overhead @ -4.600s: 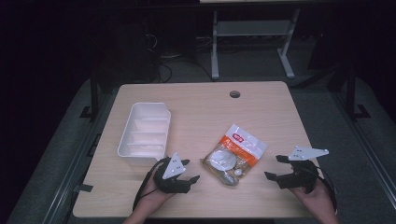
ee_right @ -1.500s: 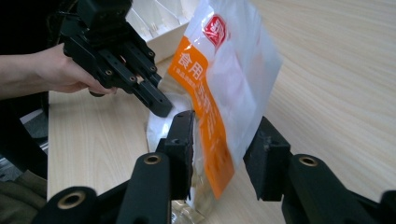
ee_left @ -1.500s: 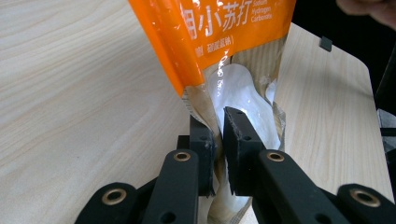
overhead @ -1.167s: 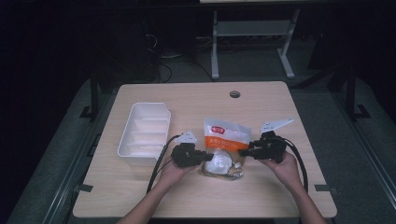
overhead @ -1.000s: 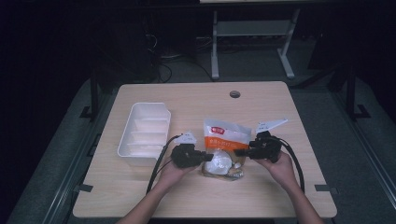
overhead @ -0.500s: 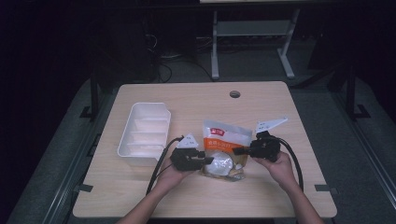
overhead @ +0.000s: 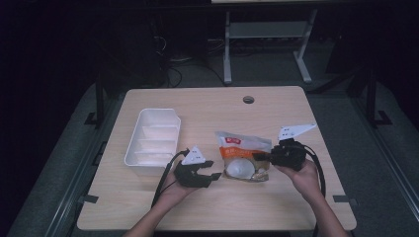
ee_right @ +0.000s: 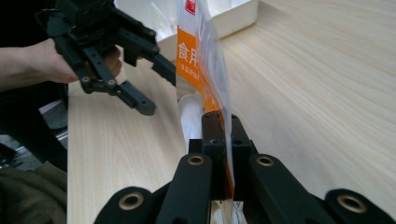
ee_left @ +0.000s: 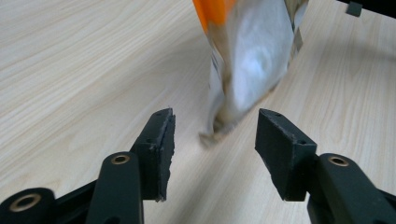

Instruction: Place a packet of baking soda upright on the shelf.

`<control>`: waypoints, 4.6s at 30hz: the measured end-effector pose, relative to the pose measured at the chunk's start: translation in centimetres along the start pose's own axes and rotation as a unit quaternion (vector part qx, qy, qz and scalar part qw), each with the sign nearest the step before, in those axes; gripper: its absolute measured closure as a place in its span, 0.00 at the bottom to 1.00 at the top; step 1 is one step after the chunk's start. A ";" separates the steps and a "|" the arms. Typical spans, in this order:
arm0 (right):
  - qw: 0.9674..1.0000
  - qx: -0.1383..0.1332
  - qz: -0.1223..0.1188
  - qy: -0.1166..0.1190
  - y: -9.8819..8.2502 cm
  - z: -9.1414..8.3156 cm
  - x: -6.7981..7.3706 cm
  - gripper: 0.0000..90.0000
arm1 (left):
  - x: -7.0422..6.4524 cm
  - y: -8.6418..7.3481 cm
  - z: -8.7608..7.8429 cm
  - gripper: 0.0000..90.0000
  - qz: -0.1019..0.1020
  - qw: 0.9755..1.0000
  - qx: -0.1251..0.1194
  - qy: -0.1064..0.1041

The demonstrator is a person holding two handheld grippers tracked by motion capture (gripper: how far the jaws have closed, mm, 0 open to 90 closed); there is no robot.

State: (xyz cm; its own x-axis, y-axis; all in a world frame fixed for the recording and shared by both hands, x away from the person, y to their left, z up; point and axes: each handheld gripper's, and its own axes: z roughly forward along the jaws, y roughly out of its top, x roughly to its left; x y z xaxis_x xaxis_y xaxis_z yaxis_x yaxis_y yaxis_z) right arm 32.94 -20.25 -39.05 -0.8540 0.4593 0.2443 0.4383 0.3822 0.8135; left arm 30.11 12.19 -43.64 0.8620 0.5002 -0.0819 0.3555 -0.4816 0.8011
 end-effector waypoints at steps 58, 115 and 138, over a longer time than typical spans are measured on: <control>0.999 -0.017 -0.036 0.025 16.0 9.0 0.9 1.00 | -0.9 -4.0 -4.3 0.34 0.013 1.000 0.000 -0.015; 0.996 -0.028 -0.043 0.079 22.9 23.9 2.2 1.00 | -0.6 -4.6 -5.0 0.26 0.033 0.999 -0.009 -0.010; 0.994 -0.051 0.011 0.093 19.0 26.8 0.6 1.00 | -0.8 -4.7 -4.9 0.25 0.038 0.999 -0.005 -0.007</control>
State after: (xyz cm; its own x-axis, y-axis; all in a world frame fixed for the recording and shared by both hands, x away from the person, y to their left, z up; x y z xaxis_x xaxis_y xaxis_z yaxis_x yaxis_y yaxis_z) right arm 48.28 8.75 -37.61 -0.8857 0.3071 0.3483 0.4350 0.2864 0.8537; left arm 25.98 17.59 -44.37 0.8914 0.4524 -0.0289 0.2855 -0.5107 0.8110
